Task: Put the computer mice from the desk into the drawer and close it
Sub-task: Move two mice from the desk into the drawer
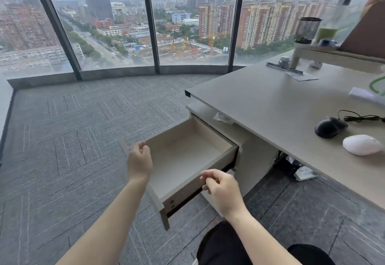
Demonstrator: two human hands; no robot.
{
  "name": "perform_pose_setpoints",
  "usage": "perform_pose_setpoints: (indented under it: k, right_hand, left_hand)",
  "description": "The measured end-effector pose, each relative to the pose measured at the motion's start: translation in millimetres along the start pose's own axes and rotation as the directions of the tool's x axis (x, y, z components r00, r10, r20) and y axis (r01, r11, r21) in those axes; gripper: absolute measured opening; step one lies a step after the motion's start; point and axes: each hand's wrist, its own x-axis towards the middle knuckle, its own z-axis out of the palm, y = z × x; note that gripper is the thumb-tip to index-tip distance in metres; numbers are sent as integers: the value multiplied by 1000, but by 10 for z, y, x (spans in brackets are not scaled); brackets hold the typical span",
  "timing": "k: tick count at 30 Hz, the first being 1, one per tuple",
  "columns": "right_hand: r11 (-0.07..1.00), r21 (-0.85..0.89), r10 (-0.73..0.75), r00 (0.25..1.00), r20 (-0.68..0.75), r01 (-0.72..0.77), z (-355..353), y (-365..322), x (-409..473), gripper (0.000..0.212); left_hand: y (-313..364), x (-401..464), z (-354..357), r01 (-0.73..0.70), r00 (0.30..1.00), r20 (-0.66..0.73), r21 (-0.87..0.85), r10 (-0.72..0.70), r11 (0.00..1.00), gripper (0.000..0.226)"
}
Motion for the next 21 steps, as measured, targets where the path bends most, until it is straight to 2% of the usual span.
perform_pose_setpoints:
  k: [2,5,8,10,12,15,18,21]
  right_hand:
    - [995,-24,-103,980,-171,100,-512,-239,45,27]
    - [972,-167,-225,873,-433,168,-1326,-472,95,28]
    - [946,-319,-257,727,-637,55,-2120,-493,179,26]
    - [912,-396,-225,681,-696,-103,-2578,-412,252,30]
    - [866,-427,-153,676,-721,-260,-2930,-334,294,37]
    - [799,-448,-18,729,-685,-401,-3236,-267,339,50]
    - [733,-524,33,791,-610,-434,-3372,-229,422,51]
    - [675,-598,25,823,-567,-432,-3430,-184,508,47]
  left_hand:
    - [399,-161,305,-115,987,107,-44,119,992,30]
    - [979,-472,895,-226,933,251,-154,260,962,26]
    - [1492,-845,1559,-305,841,392,-223,372,926,25]
    - [1774,-1088,1977,-345,766,487,-239,419,908,27]
    - [1992,-1305,2357,-388,691,563,-240,453,890,30]
    - [2197,-1547,2833,-443,604,653,-202,457,873,36]
    - [2315,-1680,3209,-512,545,697,-162,465,843,42]
    - [2399,-1747,3483,-589,495,735,-107,463,801,49]
